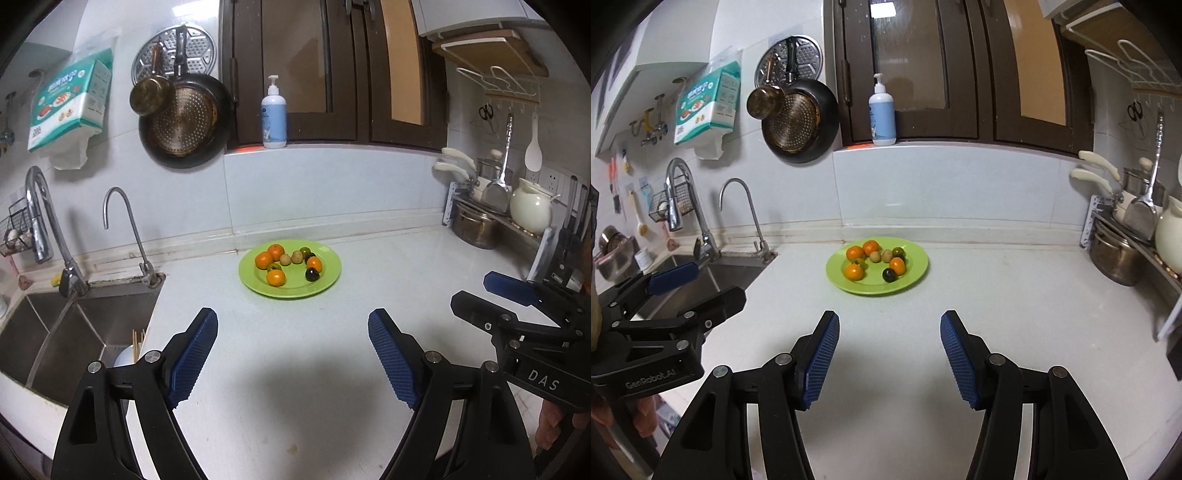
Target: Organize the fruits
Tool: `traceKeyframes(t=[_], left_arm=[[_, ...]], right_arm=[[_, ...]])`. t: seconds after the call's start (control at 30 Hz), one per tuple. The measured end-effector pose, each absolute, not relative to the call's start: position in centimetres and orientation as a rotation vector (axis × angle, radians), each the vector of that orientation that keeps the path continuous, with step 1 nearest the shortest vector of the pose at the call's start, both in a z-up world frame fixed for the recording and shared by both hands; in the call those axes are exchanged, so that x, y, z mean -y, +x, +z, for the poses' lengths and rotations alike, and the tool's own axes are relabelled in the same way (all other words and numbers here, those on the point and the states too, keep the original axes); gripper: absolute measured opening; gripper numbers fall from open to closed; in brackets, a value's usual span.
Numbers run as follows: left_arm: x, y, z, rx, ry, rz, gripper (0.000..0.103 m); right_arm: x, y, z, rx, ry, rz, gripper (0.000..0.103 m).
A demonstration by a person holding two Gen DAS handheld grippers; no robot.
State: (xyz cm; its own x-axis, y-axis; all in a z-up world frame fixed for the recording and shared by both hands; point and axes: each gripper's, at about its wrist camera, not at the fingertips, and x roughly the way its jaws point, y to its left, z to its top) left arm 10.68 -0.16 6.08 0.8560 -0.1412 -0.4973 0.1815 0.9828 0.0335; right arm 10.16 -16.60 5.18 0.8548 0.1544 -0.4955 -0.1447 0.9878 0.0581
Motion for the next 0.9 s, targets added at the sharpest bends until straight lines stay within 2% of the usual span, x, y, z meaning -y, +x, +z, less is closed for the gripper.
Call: traceKeyframes(t=[0.3,0.6,0.73,0.9], left_arm=[[0.1,7.6,6.7,-0.507,0.075,-0.166,0.086],[-0.2,6.1,7.0,-0.5,0.08,-0.15,0.092],[-0.4,5.5,7.0,-0.493,0.077,-0.14,0.101],[-0.6,4.7,7.2,-0.475,0.078,-0.119,0.103]], right_arm=[[16.7,7.1,5.8,-0.506,0.024,0.171,0.058],[16.4,5.5,6.1,-0.488,0.028,0.179,0.058],[16.3,5.1,6.2,-0.486,0.028,0.179,0.058],[16.1,4.8,6.2,-0.483,0.024,0.182,0.058]])
